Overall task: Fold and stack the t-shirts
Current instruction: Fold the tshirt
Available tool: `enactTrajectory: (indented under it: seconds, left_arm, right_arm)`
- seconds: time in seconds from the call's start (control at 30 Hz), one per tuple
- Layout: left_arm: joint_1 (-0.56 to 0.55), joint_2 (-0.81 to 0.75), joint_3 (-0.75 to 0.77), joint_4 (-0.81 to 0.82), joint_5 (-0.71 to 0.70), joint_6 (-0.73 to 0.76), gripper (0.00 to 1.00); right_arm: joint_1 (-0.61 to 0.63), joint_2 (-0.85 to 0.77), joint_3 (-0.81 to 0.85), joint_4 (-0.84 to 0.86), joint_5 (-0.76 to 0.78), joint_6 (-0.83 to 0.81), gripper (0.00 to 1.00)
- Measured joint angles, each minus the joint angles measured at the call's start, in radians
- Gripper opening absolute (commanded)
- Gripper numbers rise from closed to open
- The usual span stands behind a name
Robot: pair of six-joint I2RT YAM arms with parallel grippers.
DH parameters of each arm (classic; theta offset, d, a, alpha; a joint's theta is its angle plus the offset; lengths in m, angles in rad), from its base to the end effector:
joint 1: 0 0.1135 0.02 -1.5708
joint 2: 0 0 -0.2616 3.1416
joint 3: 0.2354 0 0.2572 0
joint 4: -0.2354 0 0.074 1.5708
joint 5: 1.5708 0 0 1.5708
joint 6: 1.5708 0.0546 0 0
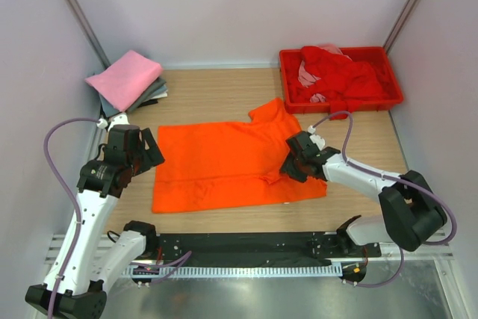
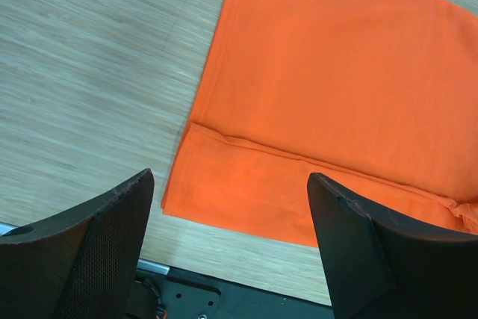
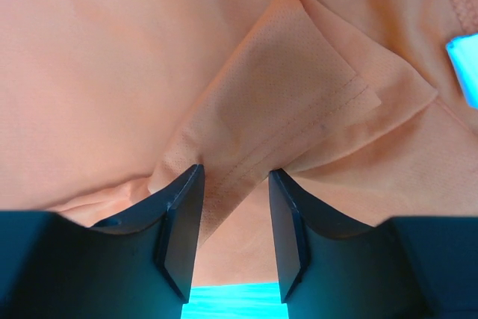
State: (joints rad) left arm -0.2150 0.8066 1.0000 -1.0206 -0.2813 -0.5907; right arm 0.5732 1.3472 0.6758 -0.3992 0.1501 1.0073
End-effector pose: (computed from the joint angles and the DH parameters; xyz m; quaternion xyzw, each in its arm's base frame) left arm 0.1581 -0.0190 0.3162 -0.2223 0.8967 -0.0209 0.3821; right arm 0.2199 0.1323 0.1477 0.2262 0.9395 0.1242 0.2253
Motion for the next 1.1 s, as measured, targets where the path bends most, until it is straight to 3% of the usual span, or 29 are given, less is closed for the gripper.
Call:
enactTrajectory:
  seconds: [0.13,0.4,0.5,0.63,0.9,1.1]
  left_arm:
    - [0.000,0.000,0.000,0.000,0.000,0.000,0.84]
    - [0.000,0.000,0.000,0.000,-0.001,-0.002,0.84]
    - [0.000,0.000,0.000,0.000,-0.005,-0.002,0.84]
    - [0.000,0.000,0.000,0.000,-0.007,-0.002,0.84]
    - [0.003,0.035,0.000,0.000,-0.006,-0.002,0.81]
    - [0.032,0.052,-0.005,0.004,-0.002,-0.002,0.81]
  right_arm:
    - [0.000,0.024,0.018,0.003,0.001,-0.008,0.40]
    - [0.000,0.127,0.138,-0.010,0.010,-0.025,0.39]
    - [-0.001,0.212,0.272,-0.027,0.021,-0.048,0.41]
    - [-0.009,0.323,0.472,-0.054,0.044,-0.093,0.50]
    - [-0.077,0.456,0.799,-0.109,0.109,-0.279,0.59]
    - [-0.124,0.699,1.126,-0.161,0.126,-0.430,0.62]
